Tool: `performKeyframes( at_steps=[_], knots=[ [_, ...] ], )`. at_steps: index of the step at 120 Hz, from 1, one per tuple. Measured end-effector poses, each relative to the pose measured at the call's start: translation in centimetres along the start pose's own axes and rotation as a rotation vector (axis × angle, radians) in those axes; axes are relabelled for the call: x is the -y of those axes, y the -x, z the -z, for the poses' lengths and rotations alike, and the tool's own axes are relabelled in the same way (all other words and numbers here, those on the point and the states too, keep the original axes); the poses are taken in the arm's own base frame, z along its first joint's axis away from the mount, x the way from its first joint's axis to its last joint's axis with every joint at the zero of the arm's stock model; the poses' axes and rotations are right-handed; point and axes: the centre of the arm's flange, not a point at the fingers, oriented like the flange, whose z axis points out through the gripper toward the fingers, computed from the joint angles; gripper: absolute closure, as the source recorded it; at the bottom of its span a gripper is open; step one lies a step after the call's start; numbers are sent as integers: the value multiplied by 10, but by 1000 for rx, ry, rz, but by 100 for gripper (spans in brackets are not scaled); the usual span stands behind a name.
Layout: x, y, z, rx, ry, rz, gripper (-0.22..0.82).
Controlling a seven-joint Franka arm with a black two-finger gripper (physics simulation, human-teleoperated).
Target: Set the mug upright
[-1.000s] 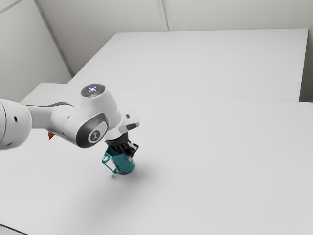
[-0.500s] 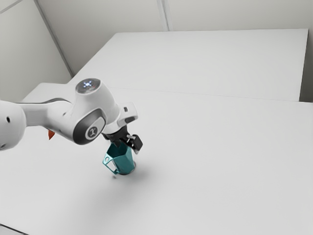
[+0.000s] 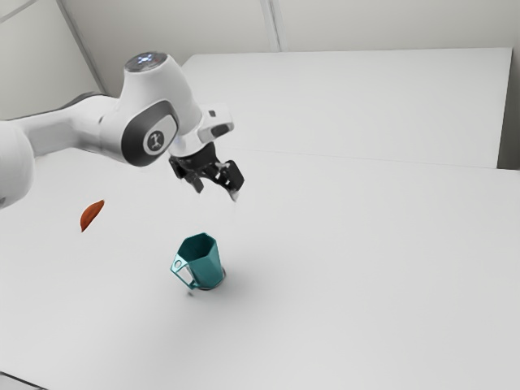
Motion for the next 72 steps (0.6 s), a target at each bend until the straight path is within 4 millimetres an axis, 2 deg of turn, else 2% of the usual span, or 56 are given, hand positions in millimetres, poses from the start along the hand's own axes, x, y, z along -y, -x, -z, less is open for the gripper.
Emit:
performKeyframes(
  at_steps=[37,72],
  knots=[
    [1,-28,67,105,0,2,2],
    [6,-40,112,165,0,5,2]
  ],
)
